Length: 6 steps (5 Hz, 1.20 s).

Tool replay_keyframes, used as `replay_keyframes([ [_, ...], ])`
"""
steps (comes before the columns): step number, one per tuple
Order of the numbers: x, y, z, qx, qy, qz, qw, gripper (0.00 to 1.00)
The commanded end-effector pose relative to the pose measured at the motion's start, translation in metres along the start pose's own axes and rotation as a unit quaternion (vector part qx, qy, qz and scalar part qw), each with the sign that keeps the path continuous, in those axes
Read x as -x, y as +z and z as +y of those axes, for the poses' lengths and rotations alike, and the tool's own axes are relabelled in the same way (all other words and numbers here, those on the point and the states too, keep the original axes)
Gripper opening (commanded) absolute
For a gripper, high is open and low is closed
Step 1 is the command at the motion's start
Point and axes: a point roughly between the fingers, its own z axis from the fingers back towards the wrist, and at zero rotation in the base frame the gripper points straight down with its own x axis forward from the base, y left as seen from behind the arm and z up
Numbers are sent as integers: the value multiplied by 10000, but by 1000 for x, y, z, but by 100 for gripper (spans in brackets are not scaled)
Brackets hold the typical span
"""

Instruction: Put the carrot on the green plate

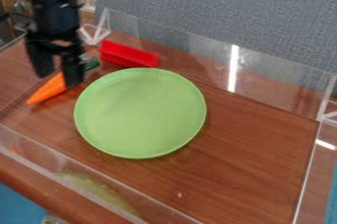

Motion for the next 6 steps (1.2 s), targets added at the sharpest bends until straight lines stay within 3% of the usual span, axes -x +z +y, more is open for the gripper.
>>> replay_keyframes([
  [1, -13, 7, 18, 4, -496, -337, 9982, 100],
  [3, -27, -11, 31, 24, -524, -431, 9977, 100],
  [6, -43, -29, 41, 75, -454, -414, 9981, 100],
])
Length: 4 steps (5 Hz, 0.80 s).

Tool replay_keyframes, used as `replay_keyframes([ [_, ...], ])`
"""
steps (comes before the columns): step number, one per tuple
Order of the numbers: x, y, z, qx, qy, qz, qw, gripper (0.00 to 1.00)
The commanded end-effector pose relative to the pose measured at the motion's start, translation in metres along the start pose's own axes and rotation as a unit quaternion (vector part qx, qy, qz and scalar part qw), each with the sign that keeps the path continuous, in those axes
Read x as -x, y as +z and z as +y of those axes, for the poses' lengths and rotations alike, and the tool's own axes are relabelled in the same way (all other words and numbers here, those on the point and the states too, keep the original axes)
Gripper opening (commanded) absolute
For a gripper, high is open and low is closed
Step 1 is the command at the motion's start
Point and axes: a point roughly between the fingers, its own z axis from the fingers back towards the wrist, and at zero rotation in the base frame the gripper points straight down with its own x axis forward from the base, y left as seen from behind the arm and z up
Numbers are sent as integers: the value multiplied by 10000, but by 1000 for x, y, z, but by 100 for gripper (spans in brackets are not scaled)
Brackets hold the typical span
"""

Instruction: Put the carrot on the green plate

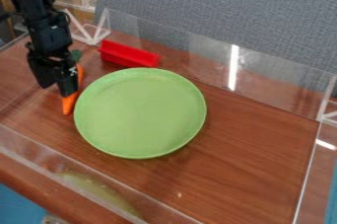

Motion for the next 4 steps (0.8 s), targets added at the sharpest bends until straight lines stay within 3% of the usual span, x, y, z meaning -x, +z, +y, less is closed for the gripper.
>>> replay_keyframes([
  [1, -10, 11, 10, -175, 18, -179, 9997, 100],
  [2, -12, 7, 12, -146, 70, -184, 9997, 0],
  [3, -13, 4, 13, -87, 132, -208, 9997, 0],
  [4, -10, 5, 14, 32, 244, -260, 9994, 100],
])
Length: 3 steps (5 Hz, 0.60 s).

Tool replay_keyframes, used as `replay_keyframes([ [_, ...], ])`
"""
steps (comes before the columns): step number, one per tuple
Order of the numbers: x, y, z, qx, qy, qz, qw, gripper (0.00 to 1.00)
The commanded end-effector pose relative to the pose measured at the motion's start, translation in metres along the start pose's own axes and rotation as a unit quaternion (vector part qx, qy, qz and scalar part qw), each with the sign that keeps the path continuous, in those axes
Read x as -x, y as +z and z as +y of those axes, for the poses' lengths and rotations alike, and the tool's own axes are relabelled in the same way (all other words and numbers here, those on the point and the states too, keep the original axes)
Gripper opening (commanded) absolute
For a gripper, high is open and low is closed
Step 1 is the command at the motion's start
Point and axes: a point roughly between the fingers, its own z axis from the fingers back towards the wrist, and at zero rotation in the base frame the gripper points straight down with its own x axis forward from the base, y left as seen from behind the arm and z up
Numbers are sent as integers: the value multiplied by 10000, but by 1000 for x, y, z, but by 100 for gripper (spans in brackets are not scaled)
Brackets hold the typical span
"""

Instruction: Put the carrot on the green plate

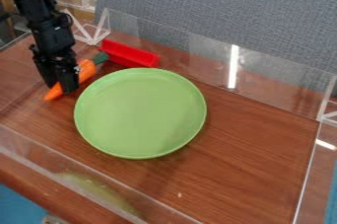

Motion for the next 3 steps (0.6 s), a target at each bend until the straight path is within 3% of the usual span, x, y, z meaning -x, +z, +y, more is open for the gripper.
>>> replay_keyframes([
  [1, 0, 9, 8, -83, 111, -137, 9998, 0],
  [2, 1, 9, 9, -29, 195, -169, 9997, 100],
  [3, 3, 9, 9, 2, 268, -178, 9995, 100],
])
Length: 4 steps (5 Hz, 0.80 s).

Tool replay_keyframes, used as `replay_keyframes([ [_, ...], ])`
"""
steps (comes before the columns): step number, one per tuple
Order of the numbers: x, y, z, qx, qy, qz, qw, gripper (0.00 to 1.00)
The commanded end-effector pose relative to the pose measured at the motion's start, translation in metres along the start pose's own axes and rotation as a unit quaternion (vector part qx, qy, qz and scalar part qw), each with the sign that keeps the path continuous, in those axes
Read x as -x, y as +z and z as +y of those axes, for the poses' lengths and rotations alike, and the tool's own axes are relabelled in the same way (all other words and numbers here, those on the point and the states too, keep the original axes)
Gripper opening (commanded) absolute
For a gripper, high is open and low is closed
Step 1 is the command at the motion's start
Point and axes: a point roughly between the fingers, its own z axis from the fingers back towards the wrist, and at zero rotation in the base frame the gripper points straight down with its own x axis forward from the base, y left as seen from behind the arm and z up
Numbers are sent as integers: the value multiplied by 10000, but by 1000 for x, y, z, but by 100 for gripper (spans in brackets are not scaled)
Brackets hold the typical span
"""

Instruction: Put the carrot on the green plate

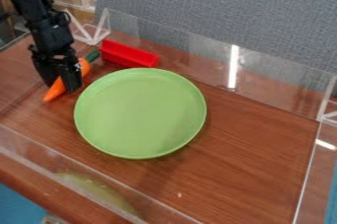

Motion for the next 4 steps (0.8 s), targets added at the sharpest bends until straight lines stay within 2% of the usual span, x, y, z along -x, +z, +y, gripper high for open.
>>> replay_keyframes([
  [1, 3, 6, 8, -67, 130, -88, 9999, 0],
  [2, 4, 5, 8, -46, 199, -85, 9998, 0],
  [4, 1, 47, -25, -118, 436, -439, 9980, 0],
])
